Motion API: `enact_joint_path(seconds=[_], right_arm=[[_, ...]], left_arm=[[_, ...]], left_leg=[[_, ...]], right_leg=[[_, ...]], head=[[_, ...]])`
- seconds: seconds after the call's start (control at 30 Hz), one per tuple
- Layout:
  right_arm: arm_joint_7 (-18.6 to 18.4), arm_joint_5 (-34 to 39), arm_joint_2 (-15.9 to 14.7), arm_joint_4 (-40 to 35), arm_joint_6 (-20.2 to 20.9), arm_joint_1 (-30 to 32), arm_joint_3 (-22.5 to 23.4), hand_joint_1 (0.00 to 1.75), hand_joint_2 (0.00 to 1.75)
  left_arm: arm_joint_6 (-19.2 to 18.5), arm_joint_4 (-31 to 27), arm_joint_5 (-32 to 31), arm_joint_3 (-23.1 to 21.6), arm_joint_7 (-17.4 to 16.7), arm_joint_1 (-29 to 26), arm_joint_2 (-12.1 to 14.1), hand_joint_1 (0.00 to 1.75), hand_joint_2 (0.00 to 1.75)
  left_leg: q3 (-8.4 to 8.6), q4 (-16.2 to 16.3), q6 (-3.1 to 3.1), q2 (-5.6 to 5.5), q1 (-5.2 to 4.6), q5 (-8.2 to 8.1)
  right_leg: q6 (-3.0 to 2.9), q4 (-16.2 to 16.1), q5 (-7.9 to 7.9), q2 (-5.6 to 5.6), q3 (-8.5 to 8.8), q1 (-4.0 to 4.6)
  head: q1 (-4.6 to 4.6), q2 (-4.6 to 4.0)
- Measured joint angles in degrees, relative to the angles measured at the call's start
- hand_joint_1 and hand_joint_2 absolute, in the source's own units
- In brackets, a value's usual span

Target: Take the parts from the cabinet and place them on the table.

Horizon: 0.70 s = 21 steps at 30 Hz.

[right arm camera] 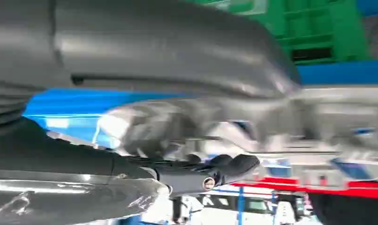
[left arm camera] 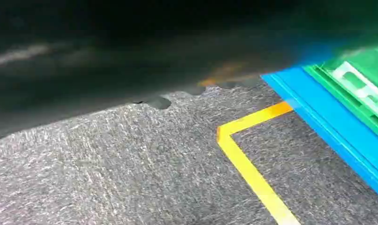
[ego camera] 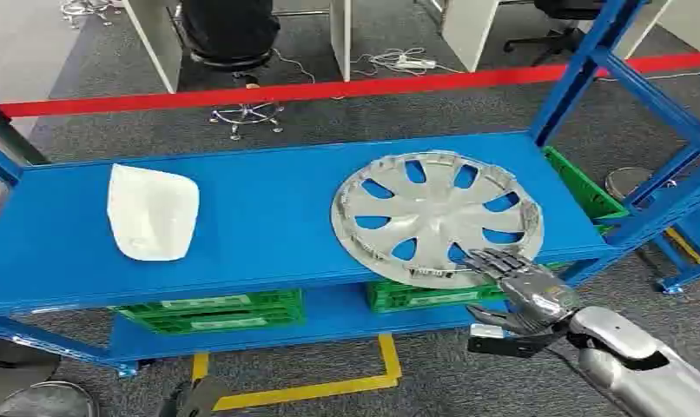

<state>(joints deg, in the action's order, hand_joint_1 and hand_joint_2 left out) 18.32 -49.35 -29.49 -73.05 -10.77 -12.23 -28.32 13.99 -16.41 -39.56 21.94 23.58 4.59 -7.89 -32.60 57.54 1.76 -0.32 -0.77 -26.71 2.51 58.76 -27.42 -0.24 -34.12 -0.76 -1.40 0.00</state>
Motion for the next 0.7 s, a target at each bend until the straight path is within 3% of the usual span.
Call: enact_joint_path(seconds=[0.13,0.2,0.23,0.3,0.33,0.37,0.4,0.47,0.5,0.53,0.63,0.67,0.7], right_arm=[[0.3,0.0,0.0,-0.2,0.2,0.5,1.3,0.0,1.75],[0.3,0.0,0.0,-0.3,0.2,0.4,1.8,0.0,1.75],[0.3,0.0,0.0,-0.3,0.2,0.4,2.0,0.0,1.75],[0.3,0.0,0.0,-0.3,0.3,0.5,2.0,0.0,1.75],[0.3,0.0,0.0,-0.3,0.3,0.6,2.1,0.0,1.75],[0.3,0.0,0.0,-0.3,0.3,0.6,2.1,0.0,1.75],[0.2,0.0,0.0,-0.3,0.7,0.7,2.2,0.0,1.75],[0.0,0.0,0.0,-0.3,1.6,0.7,2.5,0.0,1.75],[-0.2,-0.1,-0.1,-0.3,2.0,0.7,2.7,0.03,1.75],[-0.4,-0.1,-0.3,-0.3,2.5,0.7,2.9,0.09,1.75],[-0.7,-0.6,-1.2,-0.3,4.2,0.6,3.4,0.54,1.75],[-0.8,-0.7,-1.4,-0.3,4.7,0.5,3.4,0.77,1.75],[-0.8,-0.8,-1.9,-0.3,5.1,0.4,3.5,1.4,1.75]], left_arm=[[0.0,0.0,0.1,0.0,0.0,-0.1,0.1,0.0,0.0],[0.0,0.0,0.1,0.0,0.0,0.0,0.2,0.0,0.0],[0.0,0.0,0.1,0.0,0.0,0.0,0.2,0.0,0.0],[0.0,0.0,0.1,-0.1,0.0,-0.1,0.2,0.0,0.0],[0.0,0.0,0.1,-0.1,0.0,-0.2,0.2,0.0,0.0],[0.0,0.0,0.1,-0.1,0.0,-0.3,0.2,0.0,0.0],[0.0,0.0,0.2,-0.1,0.0,-0.3,0.2,0.0,0.0],[0.0,0.0,0.2,-0.1,0.0,-0.3,0.3,0.0,0.0],[0.0,0.0,0.3,-0.1,0.0,-0.3,0.3,0.0,0.0],[0.0,0.0,0.4,-0.1,0.0,-0.2,0.3,0.0,0.0],[0.0,0.0,0.5,-0.1,0.0,-0.4,0.5,0.0,0.0],[0.0,0.0,0.6,-0.1,0.0,-0.4,0.5,0.0,0.0],[0.0,0.0,0.6,-0.1,0.0,-0.2,0.5,0.0,0.0]], left_leg=[[-0.22,0.3,-0.84,-0.03,-0.01,0.07],[-0.78,2.0,-1.69,0.02,0.13,-1.8],[-2.16,5.1,-1.96,0.03,0.22,-3.96],[-6.37,14.7,-2.27,0.04,0.46,-8.37],[-7.76,17.7,-2.37,0.04,0.54,-9.07],[-7.9,18.0,-2.4,0.04,0.63,-8.38],[-6.97,15.9,-2.4,0.04,0.76,-6.42],[-2.45,6.8,-2.26,0.04,0.97,-1.31],[-0.38,2.8,-2.13,0.03,1.04,0.1],[0.33,1.1,-2.05,0.01,0.85,-0.55],[0.14,0.7,-1.16,0.04,0.57,-0.75],[0.26,0.2,-0.59,0.09,0.75,-0.37],[0.31,0.0,-0.29,0.18,0.86,-0.17]], right_leg=[[-1.11,-0.6,0.19,0.28,0.53,0.42],[-1.82,-1.1,0.54,0.21,0.81,0.09],[-2.14,-1.1,0.54,0.17,0.8,0.09],[-2.18,-1.1,0.52,0.12,0.77,0.11],[-2.18,-1.1,0.52,0.12,0.77,0.11],[-2.18,-1.1,0.52,0.13,0.8,0.11],[-2.17,-1.0,0.52,0.16,0.82,0.1],[-2.1,-1.0,0.52,0.24,1.03,0.09],[-1.95,-1.0,0.5,0.26,1.1,0.1],[-1.53,-0.7,0.34,0.34,0.86,0.51],[-0.59,-1.1,0.85,0.35,0.55,0.22],[-0.21,-1.0,0.68,0.36,0.5,0.12],[-0.02,0.0,-0.18,0.29,-0.34,0.05]], head=[[0.09,0.0],[0.24,0.0],[0.37,0.0],[0.31,0.0],[0.33,0.0],[0.33,0.0],[0.35,0.0],[0.35,0.0],[0.33,0.0],[0.35,0.0],[0.24,0.0],[0.22,0.0],[0.14,0.0]])
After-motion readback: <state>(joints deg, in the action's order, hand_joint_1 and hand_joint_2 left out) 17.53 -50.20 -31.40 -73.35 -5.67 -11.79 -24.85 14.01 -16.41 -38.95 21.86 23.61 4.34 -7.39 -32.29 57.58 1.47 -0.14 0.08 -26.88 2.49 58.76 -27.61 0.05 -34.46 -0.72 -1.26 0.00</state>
